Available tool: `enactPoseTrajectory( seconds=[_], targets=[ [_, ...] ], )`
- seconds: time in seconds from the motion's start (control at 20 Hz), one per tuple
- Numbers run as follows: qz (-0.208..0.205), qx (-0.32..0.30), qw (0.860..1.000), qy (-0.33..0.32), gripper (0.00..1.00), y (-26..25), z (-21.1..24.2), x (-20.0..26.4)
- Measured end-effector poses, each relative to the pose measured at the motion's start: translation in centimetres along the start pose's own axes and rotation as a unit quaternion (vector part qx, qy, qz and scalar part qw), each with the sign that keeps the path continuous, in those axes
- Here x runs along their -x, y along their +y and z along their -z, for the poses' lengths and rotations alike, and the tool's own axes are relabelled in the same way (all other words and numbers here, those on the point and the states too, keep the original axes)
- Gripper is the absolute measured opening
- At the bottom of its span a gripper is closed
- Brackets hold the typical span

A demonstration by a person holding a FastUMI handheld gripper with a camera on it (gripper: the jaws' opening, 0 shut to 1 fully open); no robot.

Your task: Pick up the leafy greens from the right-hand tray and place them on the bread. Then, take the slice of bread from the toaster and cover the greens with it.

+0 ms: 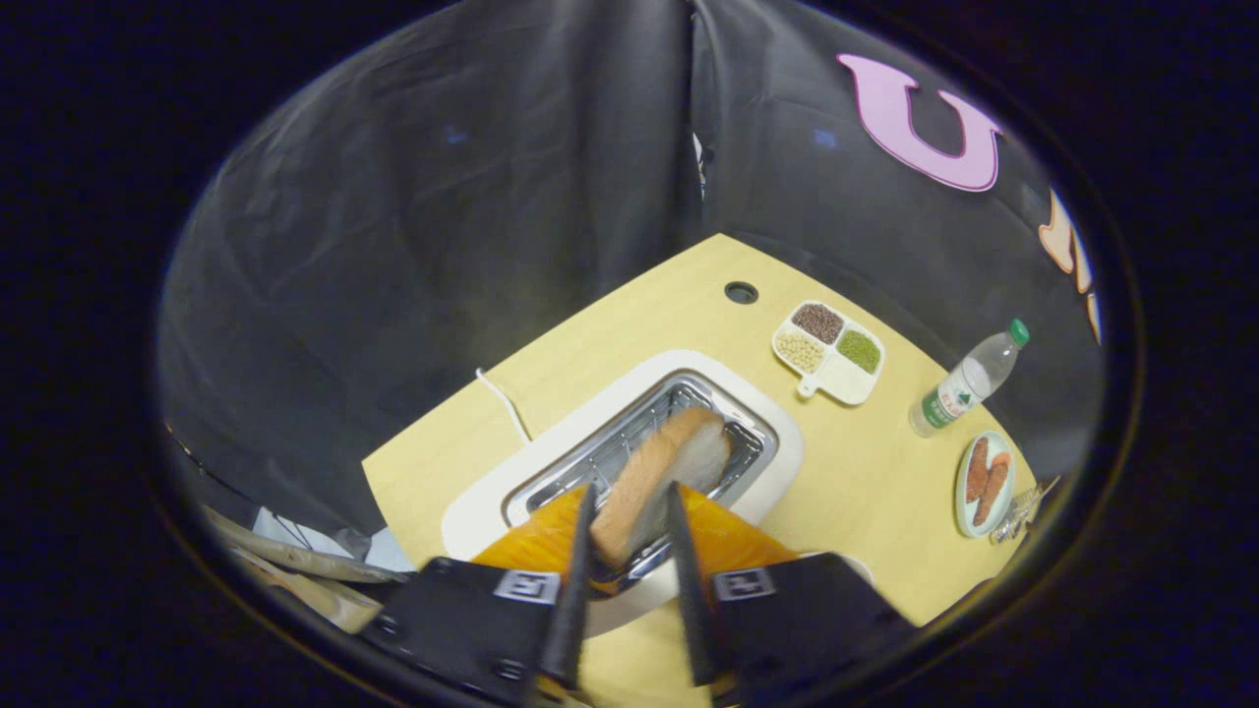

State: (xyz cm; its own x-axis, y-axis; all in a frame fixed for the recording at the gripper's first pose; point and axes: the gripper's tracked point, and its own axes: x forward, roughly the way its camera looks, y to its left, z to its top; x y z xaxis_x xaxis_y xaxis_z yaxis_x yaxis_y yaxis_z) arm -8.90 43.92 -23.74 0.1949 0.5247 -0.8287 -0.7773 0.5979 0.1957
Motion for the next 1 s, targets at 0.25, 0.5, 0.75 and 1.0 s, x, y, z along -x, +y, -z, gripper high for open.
enactPoseTrajectory(
  seconds=[0.25, 0.5, 0.75, 1.0],
  targets=[
    [0.008, -0.035, 0.999, -0.001, 0.13, -0.9, 0.3, 0.5],
    [-0.001, -0.056, 0.998, -0.021, 0.08, -1.2, -0.5, 1.3],
    [-0.011, -0.090, 0.995, -0.049, 0.04, -2.4, -1.2, 3.5],
    [-0.014, -0.121, 0.989, -0.083, 0.04, -3.9, -1.2, 5.7]
  ],
)
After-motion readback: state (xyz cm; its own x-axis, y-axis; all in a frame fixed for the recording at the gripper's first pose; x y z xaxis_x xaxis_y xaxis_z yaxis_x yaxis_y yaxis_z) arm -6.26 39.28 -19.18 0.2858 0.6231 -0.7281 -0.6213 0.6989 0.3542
